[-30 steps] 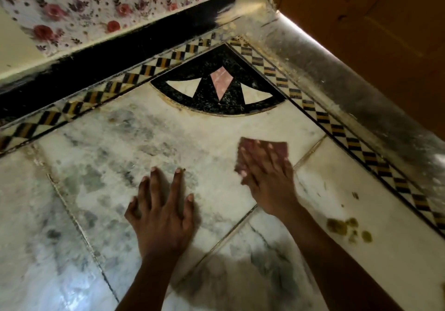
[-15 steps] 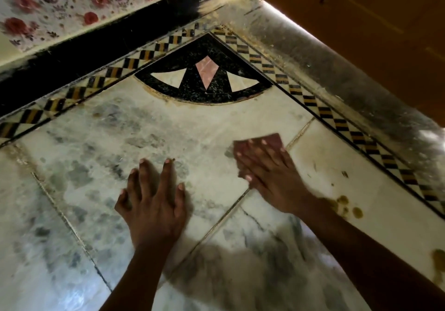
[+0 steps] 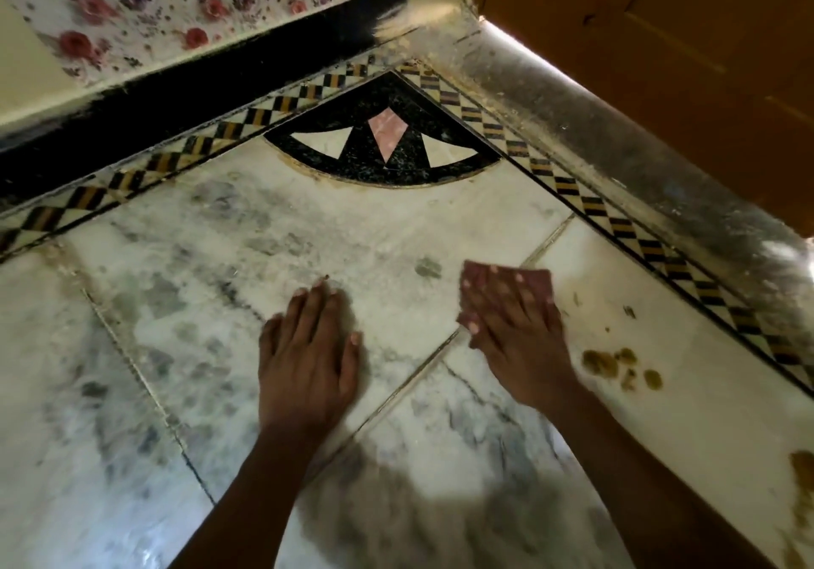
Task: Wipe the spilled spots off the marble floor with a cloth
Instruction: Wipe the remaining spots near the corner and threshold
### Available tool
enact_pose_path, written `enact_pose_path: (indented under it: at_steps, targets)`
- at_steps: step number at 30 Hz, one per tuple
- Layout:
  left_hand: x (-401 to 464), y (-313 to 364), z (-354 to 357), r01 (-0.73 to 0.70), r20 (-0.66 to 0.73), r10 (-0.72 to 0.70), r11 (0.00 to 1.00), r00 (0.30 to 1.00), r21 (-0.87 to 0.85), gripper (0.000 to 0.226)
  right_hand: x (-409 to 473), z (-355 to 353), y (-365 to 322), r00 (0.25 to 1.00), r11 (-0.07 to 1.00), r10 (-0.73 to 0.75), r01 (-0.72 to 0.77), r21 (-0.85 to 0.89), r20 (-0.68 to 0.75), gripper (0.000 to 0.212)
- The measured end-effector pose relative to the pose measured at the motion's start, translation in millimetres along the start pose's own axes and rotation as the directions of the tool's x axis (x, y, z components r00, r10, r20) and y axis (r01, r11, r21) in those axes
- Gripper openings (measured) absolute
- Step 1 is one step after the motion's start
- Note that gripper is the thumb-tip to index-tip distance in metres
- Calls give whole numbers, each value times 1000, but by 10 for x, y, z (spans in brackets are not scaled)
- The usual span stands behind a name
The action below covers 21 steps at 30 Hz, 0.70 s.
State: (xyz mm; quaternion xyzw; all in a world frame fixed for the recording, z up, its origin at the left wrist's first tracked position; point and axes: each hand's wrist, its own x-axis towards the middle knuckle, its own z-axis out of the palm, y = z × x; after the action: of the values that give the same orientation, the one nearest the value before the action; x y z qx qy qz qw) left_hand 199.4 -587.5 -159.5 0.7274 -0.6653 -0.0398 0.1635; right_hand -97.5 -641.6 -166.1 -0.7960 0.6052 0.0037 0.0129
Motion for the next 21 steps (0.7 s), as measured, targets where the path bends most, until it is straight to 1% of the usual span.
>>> enact_pose_path:
  at_steps: [1, 3, 4, 5, 6, 7, 8, 9, 10, 11, 13, 14, 15, 16, 17, 19, 20, 21]
  targets:
    - [-11, -7, 1, -37, -10, 36, 999, 999, -18, 66, -194, -16, 66, 998, 998, 58, -58, 23, -12, 57]
    - [3, -23, 22, -90, -22, 89, 995, 996, -46, 66, -279, -43, 261, 972, 967, 233, -231, 103, -8, 63]
    - [-5, -27, 31, -114, -27, 112, 992, 993, -54, 66, -204, -91, 314, 940, 931, 341, -339, 136, 8, 64]
    - [-1, -30, 35, -137, -27, 135, 989, 990, -61, 66, -40, -94, 328, 902, 888, 429, -432, 155, 55, 65]
    - [-13, -29, 35, -152, -29, 150, 986, 988, -69, 66, 108, -111, 296, 879, 863, 470, -476, 170, 77, 65]
    - [0, -36, 37, -165, -33, 162, 983, 986, -77, 65, 264, -116, 222, 890, 873, 447, -455, 176, 88, 62]
    - [8, -44, 41, -179, -32, 177, 980, 984, -87, 64, 366, -103, 117, 923, 915, 379, -384, 124, 58, 56]
    - [-1, -38, 38, -193, -35, 191, 976, 981, -98, 64, 411, -91, 26, 961, 959, 268, -273, 70, 73, 54]
    - [-13, -43, 33, -201, -33, 198, 974, 980, -107, 64, 400, -69, -56, 986, 990, 139, -140, 12, 95, 58]
    - [-40, -31, 24, -211, -34, 208, 971, 977, -114, 64, 309, -74, -118, 989, 999, 41, -39, -20, 139, 62]
    - [-96, -14, 15, -268, -26, 267, 955, 963, -126, 65, 8, -112, -142, 992, 996, -79, 82, -26, 99, 61]
    - [-156, 26, 14, -310, -26, 310, 939, 950, -146, 65, -216, -134, -97, 993, 995, -96, 97, -23, 63, 59]
    - [-208, 69, 24, -354, -37, 354, 919, 935, -173, 64, -419, -94, 21, 994, 996, -90, 92, -22, 59, 58]
    - [-270, 121, 39, -393, -52, 391, 897, 919, -204, 62, -596, -79, 157, 997, 999, -48, 48, 2, 61, 58]
    - [-323, 184, 59, -417, -66, 414, 878, 908, -235, 61, -695, -56, 313, 998, 999, 23, -26, 42, 64, 58]
    - [-442, 364, 114, -413, -61, 414, 866, 908, -283, 59, -732, -7, 514, 973, 969, 230, -231, 83, 23, 60]
    - [-493, 466, 146, -390, -43, 396, 871, 917, -299, 58, -681, 0, 510, 952, 948, 306, -307, 79, 15, 62]
    - [-521, 599, 175, -369, -27, 379, 879, 925, -301, 59, -609, 4, 483, 935, 932, 352, -354, 79, 35, 63]
